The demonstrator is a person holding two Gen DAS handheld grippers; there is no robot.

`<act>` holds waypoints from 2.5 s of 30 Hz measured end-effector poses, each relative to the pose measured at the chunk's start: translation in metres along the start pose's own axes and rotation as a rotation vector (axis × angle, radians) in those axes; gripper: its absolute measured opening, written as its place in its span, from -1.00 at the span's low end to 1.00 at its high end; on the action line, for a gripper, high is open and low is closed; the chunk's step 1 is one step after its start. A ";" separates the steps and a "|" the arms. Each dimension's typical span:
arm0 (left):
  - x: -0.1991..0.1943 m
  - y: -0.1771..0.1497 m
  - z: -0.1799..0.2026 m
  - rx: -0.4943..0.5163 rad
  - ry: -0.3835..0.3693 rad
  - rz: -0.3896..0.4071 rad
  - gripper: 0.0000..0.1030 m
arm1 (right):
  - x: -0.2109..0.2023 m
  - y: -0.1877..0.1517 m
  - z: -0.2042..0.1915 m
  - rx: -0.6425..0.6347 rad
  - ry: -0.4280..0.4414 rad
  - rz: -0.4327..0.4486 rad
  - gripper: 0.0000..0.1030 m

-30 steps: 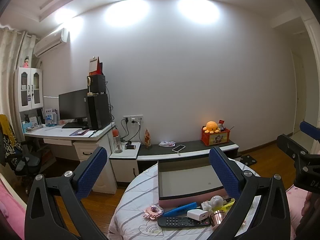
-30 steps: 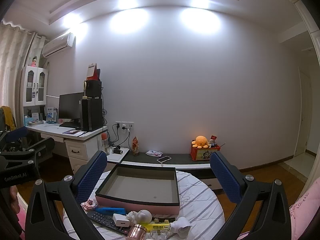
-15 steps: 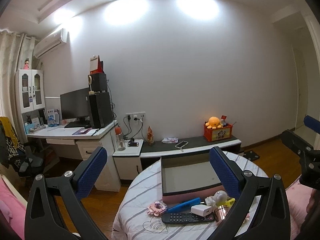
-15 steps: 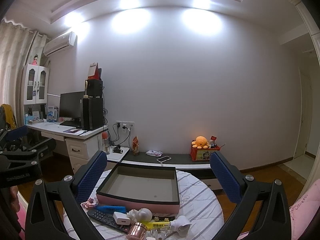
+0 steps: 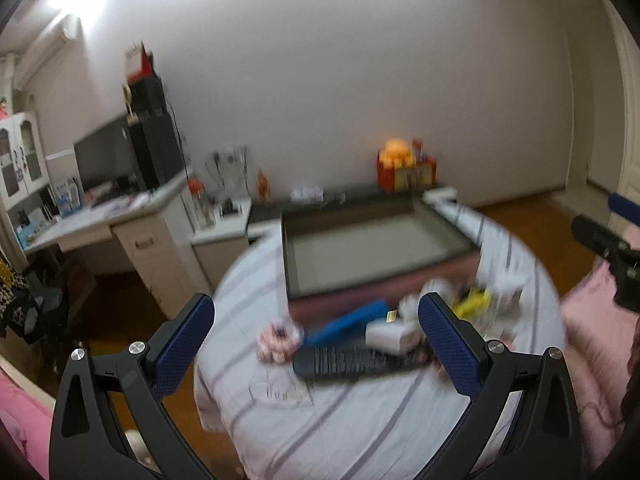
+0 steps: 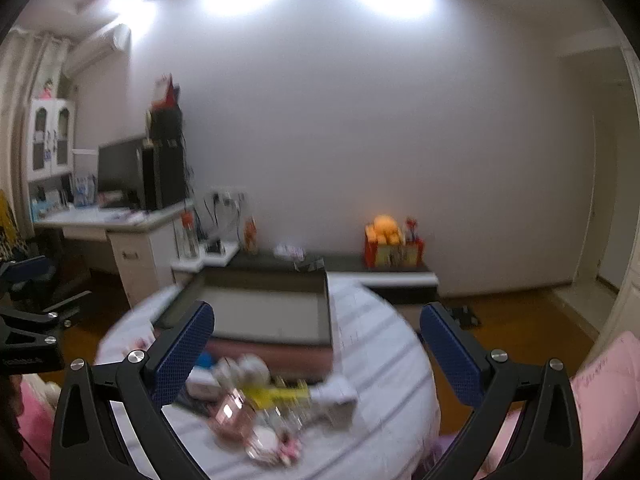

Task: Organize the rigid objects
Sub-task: 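Grasp the pink block figure with the left tool while the right tool grasps the white plug adapter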

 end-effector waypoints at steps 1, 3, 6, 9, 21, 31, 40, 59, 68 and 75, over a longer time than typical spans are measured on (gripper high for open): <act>0.012 -0.012 0.002 0.001 -0.010 -0.042 1.00 | 0.007 -0.009 0.004 0.002 -0.004 -0.020 1.00; 0.027 -0.027 0.005 0.002 -0.028 -0.094 1.00 | 0.023 -0.028 0.011 0.010 -0.015 -0.079 1.00; 0.048 -0.051 0.008 0.007 -0.041 -0.171 1.00 | 0.045 -0.061 0.014 0.016 -0.008 -0.162 1.00; 0.066 -0.069 0.008 0.011 -0.038 -0.233 1.00 | 0.059 -0.087 0.019 0.011 -0.011 -0.214 1.00; 0.098 -0.080 0.021 -0.019 -0.081 -0.301 1.00 | 0.098 -0.129 0.039 0.034 0.006 -0.331 1.00; 0.123 -0.079 -0.041 -0.105 0.055 -0.342 1.00 | 0.118 -0.128 0.038 0.039 0.033 -0.347 1.00; 0.153 -0.074 -0.062 -0.164 0.062 -0.358 1.00 | 0.136 -0.127 0.037 0.034 0.041 -0.372 1.00; 0.183 -0.083 -0.065 -0.143 0.000 -0.351 0.67 | 0.157 -0.128 0.039 0.026 0.037 -0.408 1.00; 0.172 -0.085 -0.055 -0.134 -0.032 -0.306 0.44 | 0.163 -0.131 0.043 0.023 0.058 -0.398 1.00; 0.179 -0.085 -0.055 -0.149 -0.060 -0.316 0.70 | 0.171 -0.135 0.042 0.050 0.082 -0.427 1.00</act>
Point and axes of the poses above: each gripper's, at about its wrist camera, not at the fingertips, and x roughly the way its jaws point, z to its right, y to its top, the point moved 9 cm from there along x, roughly the way its jaws point, and after that the axes turned 4 degrees about -z, right-handed, at the moved point
